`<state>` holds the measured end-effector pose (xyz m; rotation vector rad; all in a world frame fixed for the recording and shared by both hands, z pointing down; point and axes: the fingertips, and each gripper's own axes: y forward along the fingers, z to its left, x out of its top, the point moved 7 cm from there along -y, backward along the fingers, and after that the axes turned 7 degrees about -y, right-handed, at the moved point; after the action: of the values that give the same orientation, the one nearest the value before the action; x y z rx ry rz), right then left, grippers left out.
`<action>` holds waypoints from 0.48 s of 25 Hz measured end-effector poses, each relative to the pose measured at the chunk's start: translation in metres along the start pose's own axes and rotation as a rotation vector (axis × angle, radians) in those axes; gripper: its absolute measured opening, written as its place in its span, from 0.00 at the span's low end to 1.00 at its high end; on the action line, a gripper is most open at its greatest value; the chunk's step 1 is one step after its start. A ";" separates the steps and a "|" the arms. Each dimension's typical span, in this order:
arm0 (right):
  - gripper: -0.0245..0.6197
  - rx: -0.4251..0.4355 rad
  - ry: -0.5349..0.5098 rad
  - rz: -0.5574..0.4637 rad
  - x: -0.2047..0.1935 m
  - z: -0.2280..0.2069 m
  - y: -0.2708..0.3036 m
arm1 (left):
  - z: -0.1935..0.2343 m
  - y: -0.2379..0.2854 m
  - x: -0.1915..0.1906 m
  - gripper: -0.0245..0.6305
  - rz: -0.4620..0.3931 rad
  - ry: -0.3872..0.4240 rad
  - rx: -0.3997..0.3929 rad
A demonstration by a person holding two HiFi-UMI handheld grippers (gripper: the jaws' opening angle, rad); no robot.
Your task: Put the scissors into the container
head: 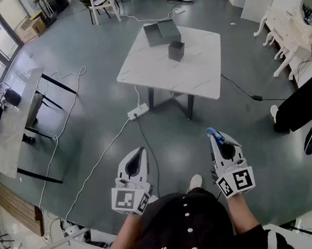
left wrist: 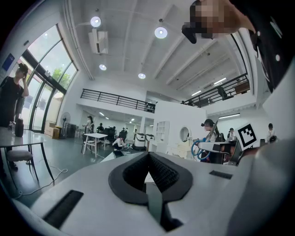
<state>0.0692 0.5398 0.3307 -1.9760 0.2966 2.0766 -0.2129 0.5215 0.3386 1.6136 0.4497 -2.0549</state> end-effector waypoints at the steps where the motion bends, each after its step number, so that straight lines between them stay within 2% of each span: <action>1: 0.13 -0.001 0.002 -0.001 0.001 -0.001 0.000 | 0.000 0.000 0.001 0.08 0.000 0.000 0.000; 12: 0.13 -0.015 0.030 -0.004 -0.004 -0.022 0.002 | -0.010 0.018 -0.002 0.08 0.002 0.005 0.006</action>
<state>0.0893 0.5305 0.3335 -2.0159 0.2841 2.0547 -0.1942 0.5127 0.3386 1.6215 0.4445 -2.0535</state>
